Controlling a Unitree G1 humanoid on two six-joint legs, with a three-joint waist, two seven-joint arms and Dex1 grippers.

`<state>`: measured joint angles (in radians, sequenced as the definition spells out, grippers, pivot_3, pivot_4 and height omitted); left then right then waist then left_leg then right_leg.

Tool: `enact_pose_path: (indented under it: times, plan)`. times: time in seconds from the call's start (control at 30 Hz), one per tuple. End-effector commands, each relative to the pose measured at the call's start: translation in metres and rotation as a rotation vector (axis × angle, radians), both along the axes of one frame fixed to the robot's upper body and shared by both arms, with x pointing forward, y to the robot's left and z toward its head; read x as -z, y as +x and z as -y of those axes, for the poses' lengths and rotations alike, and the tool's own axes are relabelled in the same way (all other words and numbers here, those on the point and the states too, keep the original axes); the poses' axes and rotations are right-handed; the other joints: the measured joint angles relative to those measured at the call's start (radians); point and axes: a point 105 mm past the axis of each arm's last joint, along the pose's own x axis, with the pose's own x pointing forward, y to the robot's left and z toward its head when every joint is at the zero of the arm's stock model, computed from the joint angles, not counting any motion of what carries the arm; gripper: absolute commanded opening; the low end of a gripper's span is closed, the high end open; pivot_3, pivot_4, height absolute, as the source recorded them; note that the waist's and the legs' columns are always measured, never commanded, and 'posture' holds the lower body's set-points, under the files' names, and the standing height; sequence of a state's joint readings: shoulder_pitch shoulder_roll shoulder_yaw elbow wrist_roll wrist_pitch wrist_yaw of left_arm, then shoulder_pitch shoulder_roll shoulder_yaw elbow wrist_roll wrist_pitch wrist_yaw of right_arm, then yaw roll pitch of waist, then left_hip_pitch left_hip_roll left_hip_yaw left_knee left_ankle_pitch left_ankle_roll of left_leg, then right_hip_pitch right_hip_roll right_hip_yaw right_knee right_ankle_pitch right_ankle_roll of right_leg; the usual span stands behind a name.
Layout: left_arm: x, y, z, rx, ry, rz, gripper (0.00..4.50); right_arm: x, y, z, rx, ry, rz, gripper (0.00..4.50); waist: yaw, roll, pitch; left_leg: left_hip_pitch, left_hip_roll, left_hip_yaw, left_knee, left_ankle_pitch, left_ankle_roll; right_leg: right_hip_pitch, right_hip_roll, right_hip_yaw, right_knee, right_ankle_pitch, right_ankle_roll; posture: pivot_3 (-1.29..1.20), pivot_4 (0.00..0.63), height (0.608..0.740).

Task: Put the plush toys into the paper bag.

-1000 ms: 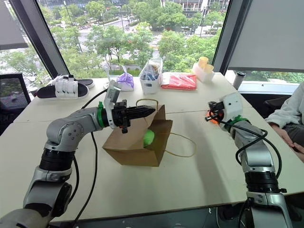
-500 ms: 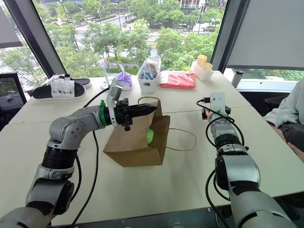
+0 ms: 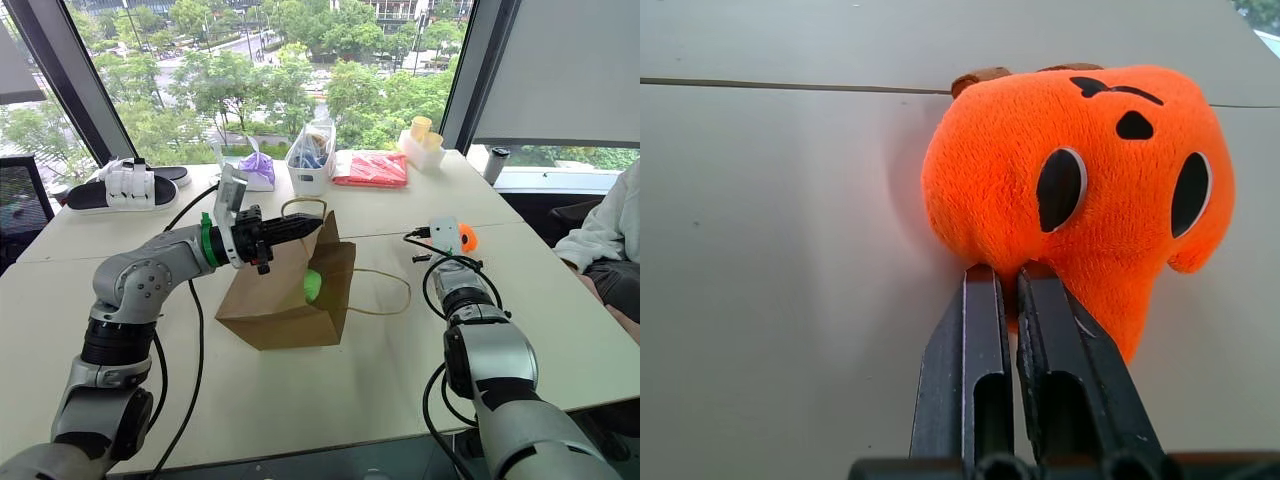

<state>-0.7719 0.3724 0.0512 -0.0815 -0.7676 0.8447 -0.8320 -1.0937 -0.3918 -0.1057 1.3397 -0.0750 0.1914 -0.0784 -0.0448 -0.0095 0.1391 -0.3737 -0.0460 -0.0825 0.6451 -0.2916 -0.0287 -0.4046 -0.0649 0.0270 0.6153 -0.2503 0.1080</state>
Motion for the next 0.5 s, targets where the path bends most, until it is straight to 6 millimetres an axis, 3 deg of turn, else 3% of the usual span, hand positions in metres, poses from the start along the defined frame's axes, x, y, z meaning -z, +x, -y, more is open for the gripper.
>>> enact_pose_path:
  times: [0.03, 0.37, 0.43, 0.5]
  plan:
    - [-0.011, -0.004, 0.000, 0.011, -0.021, 0.040, 0.00, -0.013, 0.002, 0.009, 0.022, -0.018, 0.046, 0.01, 0.000, 0.000, 0.000, 0.000, 0.000, 0.000, 0.000, 0.000, 0.000, 0.000, 0.000, 0.000, 0.000, 0.000, 0.000, 0.00, 0.150, 0.740]
    - [-0.007, -0.003, 0.001, 0.012, -0.025, 0.029, 0.00, -0.068, 0.012, -0.012, -0.123, -0.021, 0.281, 0.01, 0.001, 0.000, 0.000, 0.000, 0.000, 0.000, 0.000, 0.000, 0.000, 0.000, 0.000, 0.000, 0.000, 0.000, 0.000, 0.00, 0.150, 0.740]
    - [-0.007, -0.004, 0.001, 0.019, -0.024, 0.027, 0.00, -0.087, -0.002, -0.031, -0.273, 0.010, 0.373, 0.01, 0.005, 0.000, 0.000, 0.000, 0.000, -0.001, 0.000, 0.000, 0.000, 0.000, 0.000, 0.000, 0.001, 0.000, 0.000, 0.00, 0.150, 0.740]
    - [-0.008, -0.005, -0.001, 0.041, -0.018, 0.023, 0.00, -0.102, -0.035, -0.060, -0.570, 0.003, 0.430, 0.01, 0.012, 0.000, 0.000, -0.001, 0.000, -0.003, 0.000, 0.000, 0.000, 0.000, 0.000, -0.001, 0.001, 0.000, 0.000, 0.00, 0.150, 0.740]
